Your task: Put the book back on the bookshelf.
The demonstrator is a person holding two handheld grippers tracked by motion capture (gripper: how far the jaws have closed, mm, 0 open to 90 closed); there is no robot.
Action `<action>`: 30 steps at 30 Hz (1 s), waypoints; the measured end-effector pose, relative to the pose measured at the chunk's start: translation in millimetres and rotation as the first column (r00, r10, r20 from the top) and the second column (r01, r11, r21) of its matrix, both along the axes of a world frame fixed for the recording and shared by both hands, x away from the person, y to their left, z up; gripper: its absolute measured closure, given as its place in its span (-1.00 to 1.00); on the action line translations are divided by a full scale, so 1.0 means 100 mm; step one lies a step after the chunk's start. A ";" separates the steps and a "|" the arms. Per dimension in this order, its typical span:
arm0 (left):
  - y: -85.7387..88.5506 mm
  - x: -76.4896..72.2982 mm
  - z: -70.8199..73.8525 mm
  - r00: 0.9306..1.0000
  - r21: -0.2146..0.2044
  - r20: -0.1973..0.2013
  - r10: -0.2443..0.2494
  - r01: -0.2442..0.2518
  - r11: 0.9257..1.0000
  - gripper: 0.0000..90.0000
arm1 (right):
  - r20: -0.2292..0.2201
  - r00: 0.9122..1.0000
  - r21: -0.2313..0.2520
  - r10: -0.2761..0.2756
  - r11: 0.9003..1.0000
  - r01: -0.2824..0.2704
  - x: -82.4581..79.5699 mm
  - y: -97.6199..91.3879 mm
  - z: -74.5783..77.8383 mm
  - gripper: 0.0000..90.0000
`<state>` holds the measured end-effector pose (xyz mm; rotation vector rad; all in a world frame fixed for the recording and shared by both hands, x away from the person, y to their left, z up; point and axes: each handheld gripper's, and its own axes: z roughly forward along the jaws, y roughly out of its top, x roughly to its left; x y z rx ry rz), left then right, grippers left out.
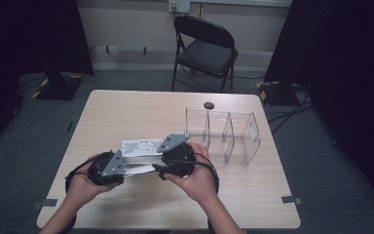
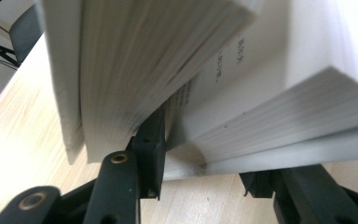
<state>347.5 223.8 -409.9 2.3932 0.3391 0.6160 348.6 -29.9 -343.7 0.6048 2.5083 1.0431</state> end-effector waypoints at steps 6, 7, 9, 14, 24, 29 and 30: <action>0.04 0.00 0.11 1.000 0.012 -0.029 0.008 -0.007 1.000 0.36 | -0.051 0.998 0.033 -0.044 0.998 0.045 -0.08 -0.29 -0.20 -0.32; 0.04 0.00 0.11 1.000 0.012 -0.029 0.008 -0.007 1.000 0.37 | -0.066 0.996 0.018 -0.053 0.998 0.054 -0.08 -0.31 -0.28 -0.34; 0.05 0.00 0.15 0.999 0.027 -0.031 0.008 -0.007 1.000 0.41 | -0.109 0.992 0.004 -0.058 0.998 0.059 -0.06 -0.37 -0.46 -0.35; 0.08 0.02 0.23 0.998 0.018 -0.060 0.015 -0.014 1.000 0.47 | -0.152 0.984 -0.002 -0.096 0.995 0.097 -0.02 -0.51 -0.91 -0.36; 0.11 0.07 0.34 0.996 0.050 -0.080 0.033 -0.029 0.998 0.59 | -0.216 0.967 0.004 -0.134 0.990 0.138 -0.03 -0.65 -1.37 -0.51; 0.11 0.11 0.40 0.995 0.094 -0.088 0.044 -0.035 0.995 0.63 | -0.201 0.970 0.014 -0.135 0.990 0.141 -0.08 -0.69 -1.48 -0.58; 0.11 0.12 0.41 0.995 0.099 -0.091 0.041 -0.032 0.995 0.63 | -0.198 0.971 0.015 -0.133 0.990 0.138 -0.09 -0.69 -1.49 -0.59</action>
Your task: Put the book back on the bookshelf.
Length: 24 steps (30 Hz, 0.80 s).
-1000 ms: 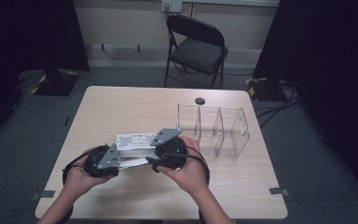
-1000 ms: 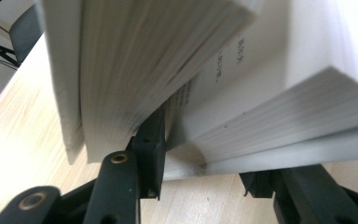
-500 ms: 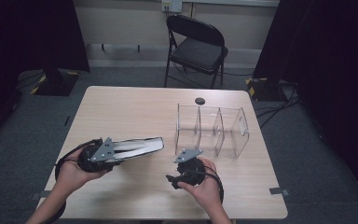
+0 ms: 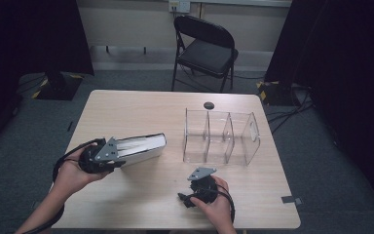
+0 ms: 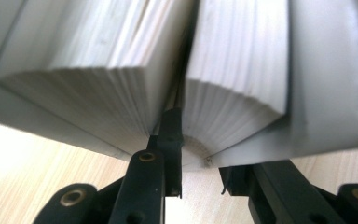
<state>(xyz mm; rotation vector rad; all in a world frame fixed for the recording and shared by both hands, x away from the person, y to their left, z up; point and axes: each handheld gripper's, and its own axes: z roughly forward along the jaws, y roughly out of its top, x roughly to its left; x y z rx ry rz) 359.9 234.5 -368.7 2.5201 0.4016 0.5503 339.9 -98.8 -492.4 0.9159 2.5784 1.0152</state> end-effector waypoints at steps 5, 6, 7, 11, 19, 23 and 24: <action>0.00 0.00 0.02 1.000 0.001 -0.013 -0.008 0.008 1.000 0.64 | 0.032 0.999 0.005 -0.010 1.000 0.009 -0.02 0.00 -0.04 -0.65; 0.00 0.00 0.02 1.000 0.001 -0.013 -0.008 0.008 1.000 0.64 | 0.032 0.999 0.005 -0.010 1.000 0.009 -0.02 0.00 -0.04 -0.65; 0.00 -0.01 0.02 1.000 0.000 -0.015 -0.007 0.007 1.000 0.64 | 0.045 0.999 0.024 -0.007 1.000 0.006 -0.02 0.00 -0.06 -0.69; 0.01 -0.01 0.02 1.000 -0.008 -0.023 -0.007 0.007 1.000 0.64 | 0.063 0.998 0.048 -0.015 0.999 0.012 -0.03 -0.01 -0.09 -0.71; 0.00 -0.03 0.04 0.999 0.000 -0.031 -0.008 0.008 1.000 0.65 | 0.064 0.998 0.047 -0.016 0.999 0.013 -0.03 -0.01 -0.09 -0.72; 0.00 -0.04 0.06 0.999 0.006 -0.044 -0.017 0.018 1.000 0.65 | 0.064 0.998 0.048 -0.018 0.999 0.015 -0.03 -0.01 -0.09 -0.71; 0.00 -0.04 0.06 0.999 0.006 -0.044 -0.017 0.018 1.000 0.65 | 0.064 0.998 0.048 -0.018 0.999 0.015 -0.03 -0.01 -0.09 -0.71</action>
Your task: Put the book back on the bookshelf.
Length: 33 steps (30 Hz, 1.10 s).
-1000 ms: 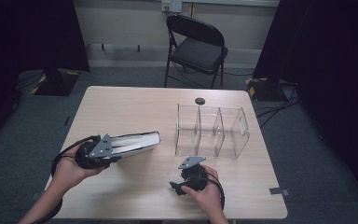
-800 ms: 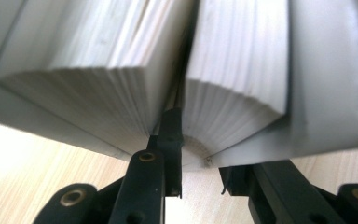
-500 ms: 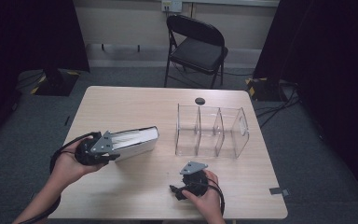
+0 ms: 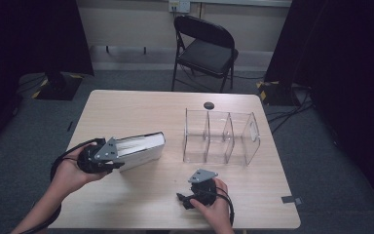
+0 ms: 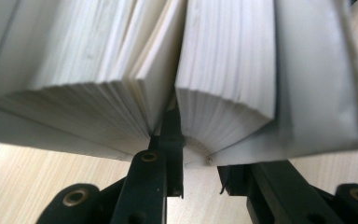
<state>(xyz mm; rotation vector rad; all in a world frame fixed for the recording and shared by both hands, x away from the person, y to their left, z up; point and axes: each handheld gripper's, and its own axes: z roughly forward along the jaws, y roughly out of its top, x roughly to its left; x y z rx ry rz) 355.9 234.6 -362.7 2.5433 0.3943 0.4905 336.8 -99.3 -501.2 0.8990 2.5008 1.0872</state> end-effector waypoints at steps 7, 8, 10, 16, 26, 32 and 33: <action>0.01 -0.05 0.02 1.000 -0.003 -0.017 -0.020 0.020 1.000 0.65 | 0.000 1.000 0.000 -0.001 1.000 0.001 0.00 0.00 0.00 -0.71; 0.01 -0.06 0.02 1.000 0.001 -0.022 -0.019 0.019 1.000 0.65 | 0.000 1.000 0.000 -0.001 1.000 0.001 0.00 0.00 0.00 -0.71; 0.00 -0.06 0.02 1.000 -0.004 -0.017 -0.021 0.021 1.000 0.65 | 0.000 1.000 0.000 0.000 1.000 0.000 0.00 0.00 0.00 -0.71; -0.01 -0.14 0.04 0.999 0.000 -0.035 -0.035 0.035 0.999 0.65 | 0.000 1.000 0.001 -0.001 1.000 0.001 0.00 0.00 0.00 -0.71; 0.07 -0.16 0.06 0.997 -0.005 -0.068 -0.037 0.036 0.999 0.66 | 0.000 1.000 0.001 -0.001 1.000 0.001 0.00 0.00 0.00 -0.71; 0.09 -0.09 0.08 0.996 -0.016 -0.093 0.006 -0.008 1.000 0.66 | 0.000 1.000 0.000 -0.001 1.000 0.001 0.00 0.00 0.00 -0.71; 0.10 -0.08 0.08 0.995 -0.017 -0.097 0.009 -0.011 1.000 0.66 | 0.000 1.000 0.000 -0.001 1.000 0.001 0.00 0.00 0.00 -0.71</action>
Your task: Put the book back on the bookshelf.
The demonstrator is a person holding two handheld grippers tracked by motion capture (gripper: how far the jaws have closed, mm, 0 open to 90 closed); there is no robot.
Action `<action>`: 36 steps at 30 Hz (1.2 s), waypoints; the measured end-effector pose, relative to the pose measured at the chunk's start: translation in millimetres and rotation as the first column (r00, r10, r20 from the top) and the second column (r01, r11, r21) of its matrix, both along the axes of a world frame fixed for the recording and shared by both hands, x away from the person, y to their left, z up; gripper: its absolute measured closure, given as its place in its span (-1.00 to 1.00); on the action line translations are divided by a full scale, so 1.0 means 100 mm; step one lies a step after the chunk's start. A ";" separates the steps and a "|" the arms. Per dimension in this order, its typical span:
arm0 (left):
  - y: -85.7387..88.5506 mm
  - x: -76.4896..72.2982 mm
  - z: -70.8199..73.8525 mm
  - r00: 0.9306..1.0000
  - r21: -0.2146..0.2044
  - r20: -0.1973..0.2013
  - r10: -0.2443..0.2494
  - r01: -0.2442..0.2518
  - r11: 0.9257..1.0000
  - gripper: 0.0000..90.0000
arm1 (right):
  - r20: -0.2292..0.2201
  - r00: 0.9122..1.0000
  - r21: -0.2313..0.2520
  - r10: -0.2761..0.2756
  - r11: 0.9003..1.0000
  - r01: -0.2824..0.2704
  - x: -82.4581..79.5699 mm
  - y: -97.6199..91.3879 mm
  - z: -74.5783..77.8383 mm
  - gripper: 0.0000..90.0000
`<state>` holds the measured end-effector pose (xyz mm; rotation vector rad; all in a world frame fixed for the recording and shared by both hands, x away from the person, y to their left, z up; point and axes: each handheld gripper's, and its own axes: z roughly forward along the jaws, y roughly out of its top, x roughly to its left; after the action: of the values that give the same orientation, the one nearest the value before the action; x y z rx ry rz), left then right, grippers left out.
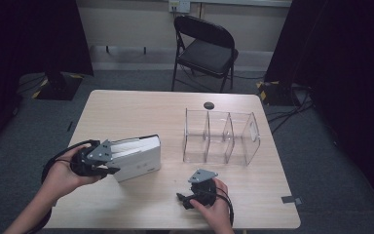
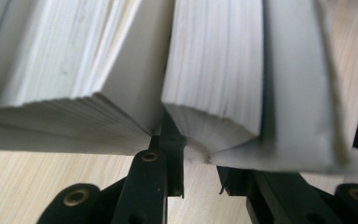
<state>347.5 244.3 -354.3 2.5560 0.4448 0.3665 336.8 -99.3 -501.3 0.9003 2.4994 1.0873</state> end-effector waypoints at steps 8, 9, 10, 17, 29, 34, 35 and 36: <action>0.02 0.05 0.00 1.000 -0.007 -0.018 0.022 -0.022 1.000 0.65 | 0.000 1.000 0.000 0.000 1.000 0.000 0.00 0.00 0.00 -0.71; 0.02 0.05 0.00 1.000 -0.007 -0.018 0.022 -0.022 1.000 0.65 | 0.001 1.000 0.000 0.001 1.000 -0.001 0.00 0.00 0.00 -0.71; 0.02 0.05 0.00 0.999 -0.009 -0.018 0.029 -0.029 1.000 0.65 | 0.000 1.000 0.000 0.000 1.000 0.000 0.00 0.00 0.00 -0.71; 0.03 0.09 0.00 0.999 -0.016 -0.033 0.041 -0.041 0.999 0.64 | 0.000 1.000 0.001 0.001 1.000 -0.001 0.00 0.00 0.00 -0.71; 0.03 0.13 0.02 0.997 0.000 -0.038 0.060 -0.060 0.998 0.62 | -0.002 1.000 0.001 0.000 1.000 0.000 0.00 0.00 0.00 -0.71; 0.02 0.15 0.03 0.996 0.011 -0.057 0.068 -0.067 0.998 0.61 | -0.002 1.000 0.001 0.000 1.000 0.000 0.00 0.00 0.00 -0.71; 0.02 0.16 0.03 0.996 0.014 -0.060 0.070 -0.069 0.997 0.60 | -0.003 1.000 0.002 0.000 1.000 0.000 0.00 0.00 0.00 -0.71; 0.02 0.16 0.04 0.996 0.023 -0.059 0.072 -0.071 0.997 0.60 | -0.003 1.000 0.002 0.000 1.000 0.000 0.00 0.00 0.00 -0.71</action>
<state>363.9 246.0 -350.4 2.5817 0.5588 0.3226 336.8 -99.3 -501.3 0.9031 2.5007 1.0893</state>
